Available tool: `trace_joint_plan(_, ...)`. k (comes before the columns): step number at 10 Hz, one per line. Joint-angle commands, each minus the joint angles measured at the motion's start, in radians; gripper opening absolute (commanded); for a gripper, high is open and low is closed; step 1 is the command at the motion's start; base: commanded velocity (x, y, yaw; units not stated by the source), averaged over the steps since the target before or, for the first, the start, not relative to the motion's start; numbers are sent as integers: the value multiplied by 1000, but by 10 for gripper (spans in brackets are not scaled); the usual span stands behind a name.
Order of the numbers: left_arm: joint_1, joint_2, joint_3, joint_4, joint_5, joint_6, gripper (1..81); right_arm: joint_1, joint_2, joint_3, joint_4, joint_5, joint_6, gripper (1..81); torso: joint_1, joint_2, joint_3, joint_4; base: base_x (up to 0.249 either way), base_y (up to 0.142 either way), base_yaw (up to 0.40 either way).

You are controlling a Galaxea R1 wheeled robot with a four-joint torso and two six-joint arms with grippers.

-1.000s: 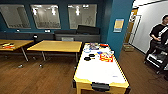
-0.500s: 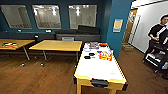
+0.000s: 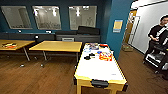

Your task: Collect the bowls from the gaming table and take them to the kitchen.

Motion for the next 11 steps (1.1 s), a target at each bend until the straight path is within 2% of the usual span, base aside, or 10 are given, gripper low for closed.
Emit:
trace_joint_plan(1,-23,-14,-4,4,38,5,10,28,-24,12,-21,-53,-3,10,0,0,-1,0,0,0,0)
trace_joint_plan(11,-23,-6,-16,1,37,2,10,36,-19,6,-20,-53,-1,10,0,0,10,0,-6,0,0)
